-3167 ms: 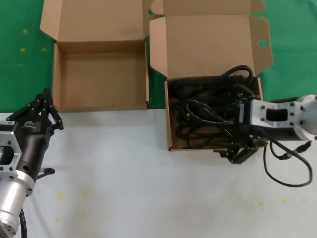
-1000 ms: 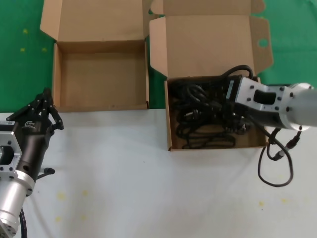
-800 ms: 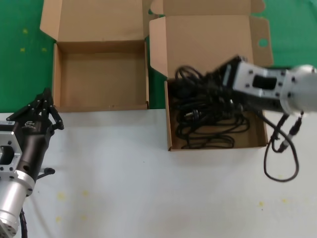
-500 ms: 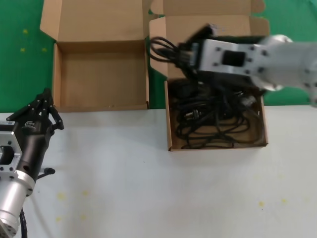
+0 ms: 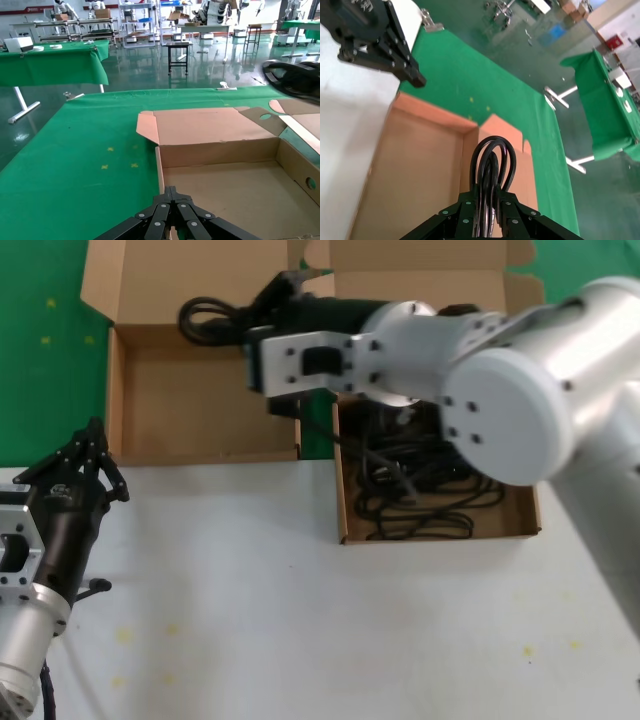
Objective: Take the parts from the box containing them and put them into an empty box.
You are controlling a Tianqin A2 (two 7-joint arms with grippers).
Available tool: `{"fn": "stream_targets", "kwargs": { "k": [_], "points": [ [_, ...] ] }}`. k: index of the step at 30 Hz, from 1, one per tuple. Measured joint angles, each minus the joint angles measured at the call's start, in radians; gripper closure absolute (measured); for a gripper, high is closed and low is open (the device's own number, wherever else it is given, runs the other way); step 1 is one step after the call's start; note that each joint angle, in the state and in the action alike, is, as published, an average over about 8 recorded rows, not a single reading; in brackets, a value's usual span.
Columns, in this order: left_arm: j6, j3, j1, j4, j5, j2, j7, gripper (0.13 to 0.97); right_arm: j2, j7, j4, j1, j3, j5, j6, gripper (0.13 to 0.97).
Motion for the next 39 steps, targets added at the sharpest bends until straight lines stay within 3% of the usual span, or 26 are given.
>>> {"fn": "stream_targets", "kwargs": {
  "k": [10, 20, 28, 32, 39],
  "points": [
    [0.000, 0.000, 0.000, 0.000, 0.000, 0.000, 0.000, 0.953, -0.114, -0.088, -0.178, 0.005, -0.019, -0.007, 0.128, 0.891],
    [0.000, 0.000, 0.000, 0.000, 0.000, 0.000, 0.000, 0.953, -0.141, -0.105, -0.270, 0.007, -0.042, 0.011, 0.223, 0.891],
    [0.000, 0.000, 0.000, 0.000, 0.000, 0.000, 0.000, 0.953, -0.130, -0.108, -0.272, -0.001, -0.006, -0.007, 0.218, 0.728],
    [0.000, 0.000, 0.000, 0.000, 0.000, 0.000, 0.000, 0.953, -0.102, -0.108, -0.257, -0.007, 0.035, -0.015, 0.203, 0.728],
    [0.000, 0.000, 0.000, 0.000, 0.000, 0.000, 0.000, 0.953, -0.020, -0.100, -0.191, -0.023, 0.127, 0.001, 0.168, 0.572]
  ]
}}
